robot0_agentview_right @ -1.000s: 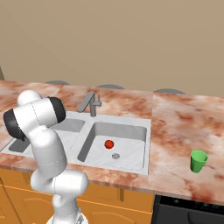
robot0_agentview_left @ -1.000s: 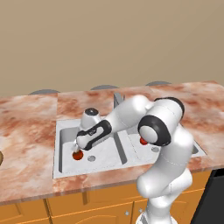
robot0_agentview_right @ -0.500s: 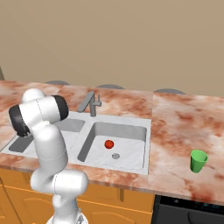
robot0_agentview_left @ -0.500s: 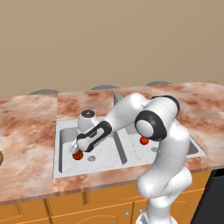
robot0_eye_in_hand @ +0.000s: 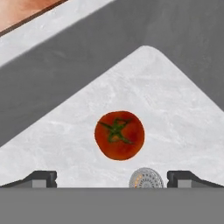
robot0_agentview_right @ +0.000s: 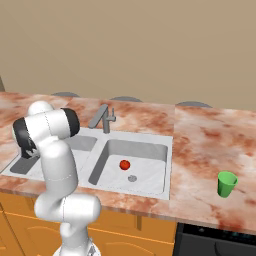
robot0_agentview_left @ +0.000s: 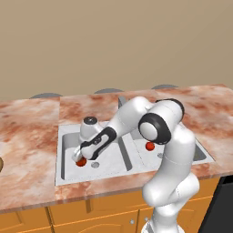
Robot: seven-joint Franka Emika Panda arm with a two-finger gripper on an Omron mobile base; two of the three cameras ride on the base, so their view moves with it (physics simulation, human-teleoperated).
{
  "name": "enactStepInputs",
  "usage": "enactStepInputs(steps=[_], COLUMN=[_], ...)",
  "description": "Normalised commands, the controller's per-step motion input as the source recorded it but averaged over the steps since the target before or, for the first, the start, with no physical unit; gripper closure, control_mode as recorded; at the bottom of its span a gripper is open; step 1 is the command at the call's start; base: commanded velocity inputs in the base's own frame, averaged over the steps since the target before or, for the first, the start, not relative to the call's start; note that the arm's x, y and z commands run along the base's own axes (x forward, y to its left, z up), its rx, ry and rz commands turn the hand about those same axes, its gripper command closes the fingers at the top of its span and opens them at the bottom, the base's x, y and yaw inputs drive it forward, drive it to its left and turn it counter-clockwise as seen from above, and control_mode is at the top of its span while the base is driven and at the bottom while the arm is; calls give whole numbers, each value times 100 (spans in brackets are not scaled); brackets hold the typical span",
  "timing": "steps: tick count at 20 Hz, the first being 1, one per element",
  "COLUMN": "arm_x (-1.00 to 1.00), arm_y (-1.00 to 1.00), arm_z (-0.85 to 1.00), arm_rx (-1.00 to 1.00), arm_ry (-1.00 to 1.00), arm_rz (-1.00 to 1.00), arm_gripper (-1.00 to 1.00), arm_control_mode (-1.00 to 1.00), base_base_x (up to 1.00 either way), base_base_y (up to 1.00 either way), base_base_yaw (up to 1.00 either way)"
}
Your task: Remove the tomato and tomato from the sink. Then move the bowl and cup from the counter to the sink for washing.
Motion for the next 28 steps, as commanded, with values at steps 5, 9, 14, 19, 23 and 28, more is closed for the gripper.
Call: enactStepInputs(steps=[5,9,14,19,23,28], arm_x=[3,4,6,6,6,7], arm_y=[0,0,2,5,2,3], arm_z=[-13,-13,-12,-12,-12,-12], arm_rx=[-4,-3,0,0,0,0], arm_ry=[-1,0,0,-1,-2,-2], arm_rz=[0,0,0,0,0,0], arm_gripper=[-100,-100,-100,-100,-100,-100], arm_control_mode=[-100,-100,-100,-100,-100,-100], base_base_x=[0,0,0,0,0,0], base_base_y=[0,0,0,0,0,0], base_base_yaw=[0,0,0,0,0,0])
